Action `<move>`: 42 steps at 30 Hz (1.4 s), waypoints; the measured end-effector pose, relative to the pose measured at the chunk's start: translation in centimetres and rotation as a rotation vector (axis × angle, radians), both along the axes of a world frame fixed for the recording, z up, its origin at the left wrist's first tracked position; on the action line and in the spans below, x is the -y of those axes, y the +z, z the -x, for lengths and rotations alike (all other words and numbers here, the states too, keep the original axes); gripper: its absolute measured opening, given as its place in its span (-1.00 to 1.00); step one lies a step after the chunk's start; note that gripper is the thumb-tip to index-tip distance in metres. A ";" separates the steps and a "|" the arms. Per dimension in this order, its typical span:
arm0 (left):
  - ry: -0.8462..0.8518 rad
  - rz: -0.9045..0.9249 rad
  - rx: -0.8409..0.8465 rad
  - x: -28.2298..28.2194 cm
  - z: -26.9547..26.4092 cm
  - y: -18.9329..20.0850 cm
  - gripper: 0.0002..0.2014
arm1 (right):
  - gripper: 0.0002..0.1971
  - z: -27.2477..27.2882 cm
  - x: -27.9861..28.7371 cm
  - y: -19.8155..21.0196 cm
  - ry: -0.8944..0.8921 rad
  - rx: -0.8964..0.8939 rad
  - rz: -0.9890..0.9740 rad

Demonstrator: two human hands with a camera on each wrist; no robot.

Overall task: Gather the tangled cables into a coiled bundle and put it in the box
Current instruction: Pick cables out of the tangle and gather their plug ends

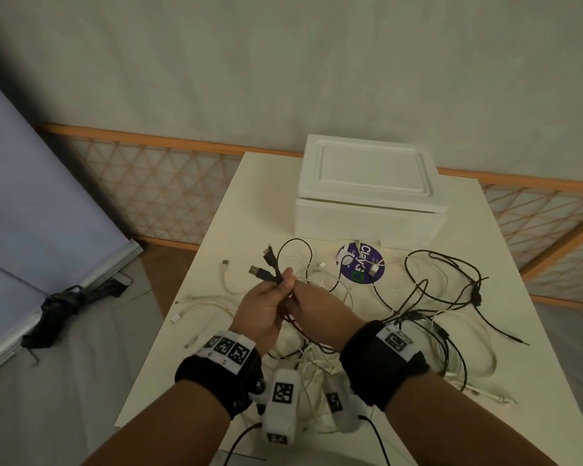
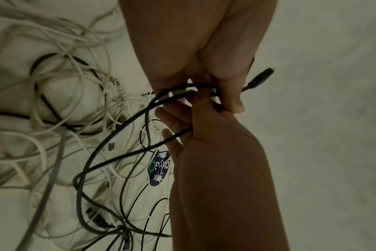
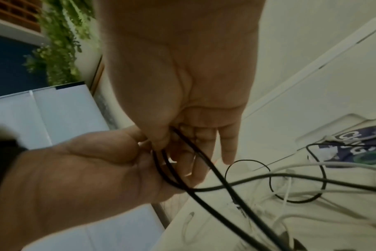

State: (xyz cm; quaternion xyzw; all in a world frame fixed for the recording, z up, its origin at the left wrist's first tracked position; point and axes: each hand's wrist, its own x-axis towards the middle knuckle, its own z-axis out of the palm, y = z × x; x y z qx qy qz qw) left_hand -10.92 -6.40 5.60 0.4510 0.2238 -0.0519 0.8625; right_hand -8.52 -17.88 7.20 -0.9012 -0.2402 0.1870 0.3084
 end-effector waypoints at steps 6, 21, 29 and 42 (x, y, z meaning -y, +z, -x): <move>0.020 0.098 -0.036 1.8 -0.3 0.3 -0.76 | -0.68 -0.2 0.5 -0.3 -0.007 -0.106 -0.165; 0.645 0.031 -0.245 -10.0 -0.6 -1.6 -0.69 | -0.52 -2.0 13.7 4.8 0.050 0.202 0.457; 0.526 0.142 -0.179 -4.7 -0.8 -5.2 -0.81 | -0.72 -6.8 11.5 -1.2 0.127 0.226 0.795; 0.322 0.255 -0.319 -4.2 -3.0 -5.0 -0.64 | -0.66 -16.4 -2.2 -5.3 0.377 0.374 0.663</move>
